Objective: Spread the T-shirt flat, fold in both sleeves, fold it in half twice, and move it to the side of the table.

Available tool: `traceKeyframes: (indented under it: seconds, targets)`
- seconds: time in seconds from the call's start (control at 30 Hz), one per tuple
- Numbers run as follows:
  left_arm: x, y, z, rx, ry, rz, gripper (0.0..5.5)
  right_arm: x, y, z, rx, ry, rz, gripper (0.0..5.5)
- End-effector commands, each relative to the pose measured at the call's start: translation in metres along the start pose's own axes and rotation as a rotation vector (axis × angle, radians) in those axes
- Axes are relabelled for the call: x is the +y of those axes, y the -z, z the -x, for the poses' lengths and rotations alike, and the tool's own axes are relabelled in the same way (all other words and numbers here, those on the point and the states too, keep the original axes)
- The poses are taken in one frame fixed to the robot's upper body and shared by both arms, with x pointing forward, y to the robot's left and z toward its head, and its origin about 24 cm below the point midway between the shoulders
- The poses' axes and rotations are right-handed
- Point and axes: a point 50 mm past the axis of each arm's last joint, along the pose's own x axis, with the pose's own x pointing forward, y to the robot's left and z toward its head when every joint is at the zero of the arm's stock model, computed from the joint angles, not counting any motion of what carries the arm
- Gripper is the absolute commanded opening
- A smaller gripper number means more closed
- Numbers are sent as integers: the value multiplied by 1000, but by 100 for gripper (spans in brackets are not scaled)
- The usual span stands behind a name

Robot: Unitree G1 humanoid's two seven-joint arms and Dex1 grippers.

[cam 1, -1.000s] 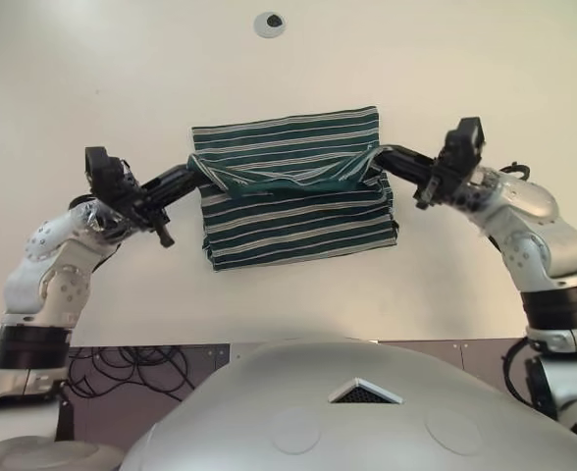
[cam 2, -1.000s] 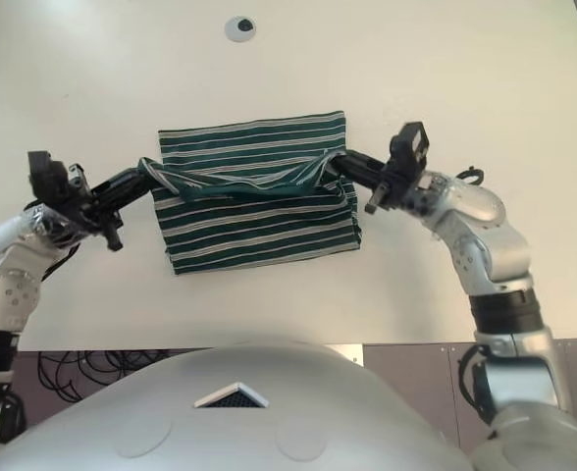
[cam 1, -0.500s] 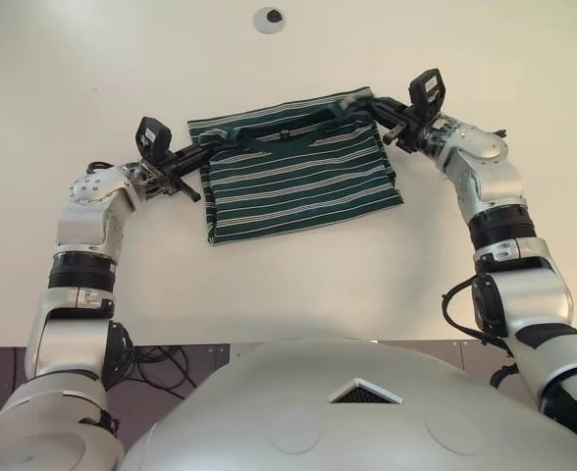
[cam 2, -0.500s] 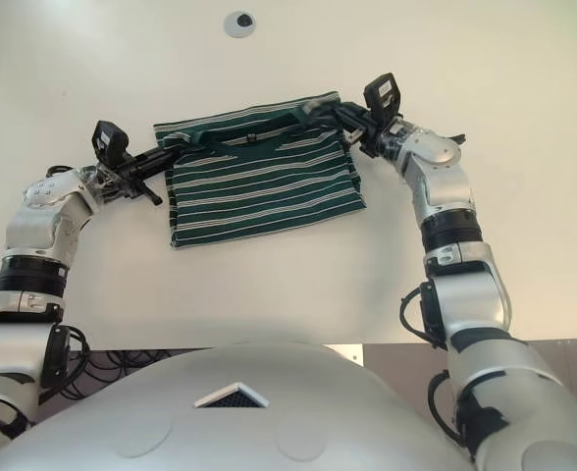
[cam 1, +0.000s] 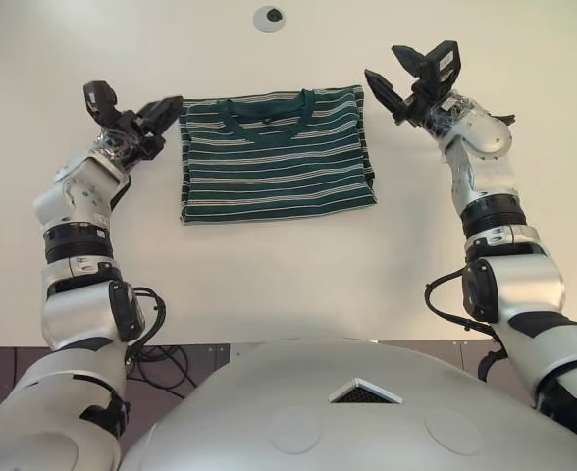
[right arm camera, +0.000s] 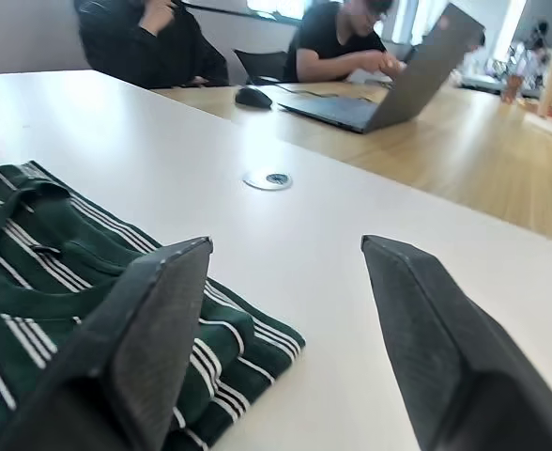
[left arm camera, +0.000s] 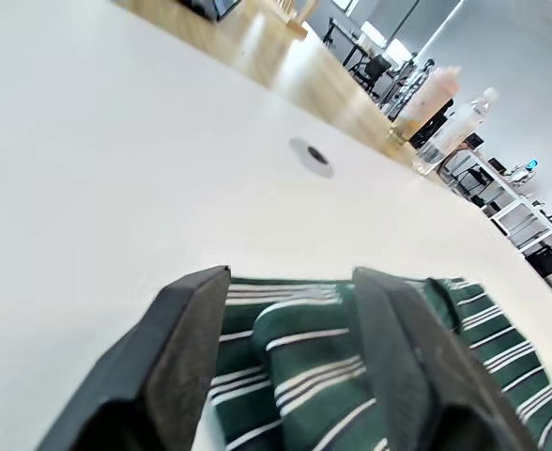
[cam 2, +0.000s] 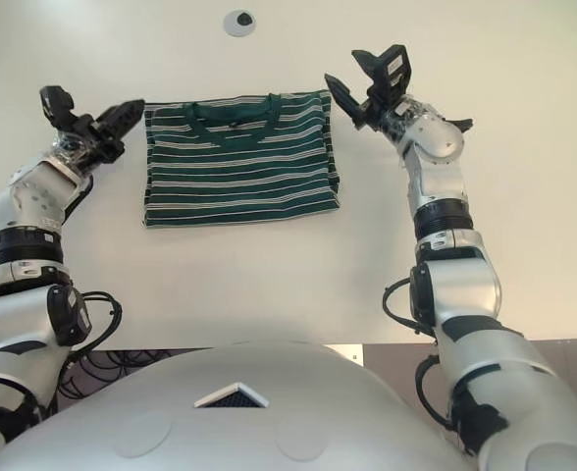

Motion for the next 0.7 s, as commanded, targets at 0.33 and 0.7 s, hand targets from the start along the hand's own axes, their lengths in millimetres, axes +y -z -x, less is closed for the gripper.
traceKeyframes:
  seconds: [0.33, 0.7]
  targets:
    - [-74, 91, 65, 428, 732, -1176, 270, 26, 27, 18, 298, -343, 554, 322]
    - [-16, 83, 55, 763, 672, -2048, 270, 73, 12, 96, 406, -853, 502, 322]
